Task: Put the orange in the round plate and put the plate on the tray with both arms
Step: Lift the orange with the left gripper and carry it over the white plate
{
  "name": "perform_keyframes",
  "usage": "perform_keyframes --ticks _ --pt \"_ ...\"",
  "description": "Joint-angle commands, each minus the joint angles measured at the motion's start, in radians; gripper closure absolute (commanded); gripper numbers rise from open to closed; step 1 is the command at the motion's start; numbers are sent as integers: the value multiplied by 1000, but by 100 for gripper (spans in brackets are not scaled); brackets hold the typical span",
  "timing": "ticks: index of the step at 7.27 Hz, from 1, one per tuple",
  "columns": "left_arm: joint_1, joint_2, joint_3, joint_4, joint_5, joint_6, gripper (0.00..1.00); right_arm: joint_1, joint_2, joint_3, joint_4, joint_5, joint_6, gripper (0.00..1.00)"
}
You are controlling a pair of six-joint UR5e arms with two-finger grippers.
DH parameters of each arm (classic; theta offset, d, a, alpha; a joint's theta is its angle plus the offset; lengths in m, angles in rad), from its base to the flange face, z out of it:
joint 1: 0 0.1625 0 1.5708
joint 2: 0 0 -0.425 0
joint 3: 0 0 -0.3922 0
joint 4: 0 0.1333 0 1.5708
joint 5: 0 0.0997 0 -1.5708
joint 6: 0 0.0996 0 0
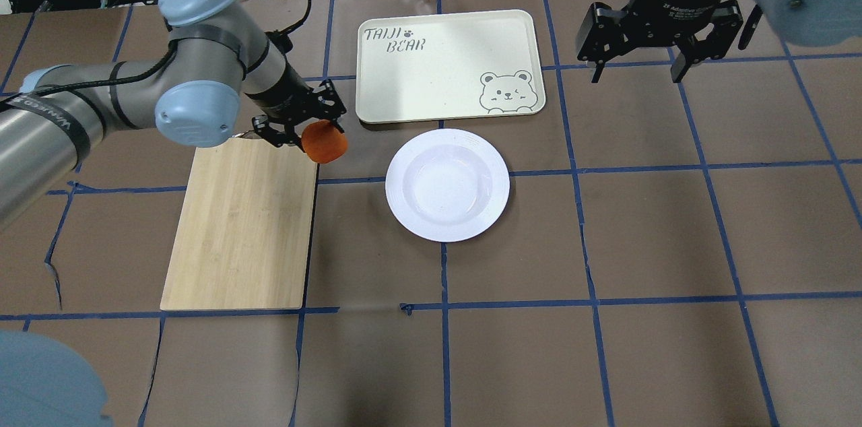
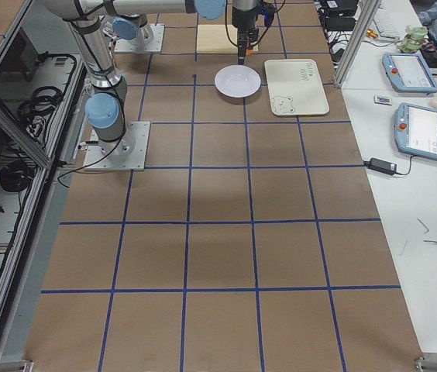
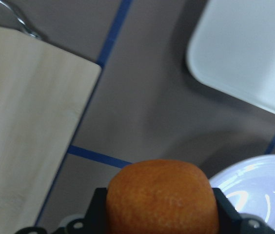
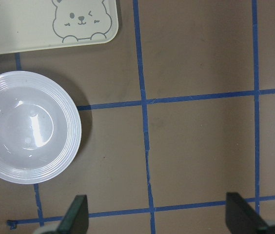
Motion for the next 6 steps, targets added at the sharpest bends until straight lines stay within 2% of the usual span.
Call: perform_keyframes --ticks 1,2,3,4,5,6 --pt "-97 -36 -2 36 -20 -74 100 0 2 0 1 0 2 0" --pt "-121 -63 -2 70 -17 -76 96 -2 0 0 0 0 2 0" --pt "-129 -89 1 152 -19 -77 83 -5 0 -2 -2 0 -3 0" --pt "-137 -111 0 197 -19 -77 77 -5 0 -6 -6 17 -11 0" --pt "-141 -126 -4 196 -19 -70 8 -2 5 -3 -9 18 -17 0" --pt "-150 -126 -4 199 -19 -77 0 -8 6 -2 -14 -1 -5 0"
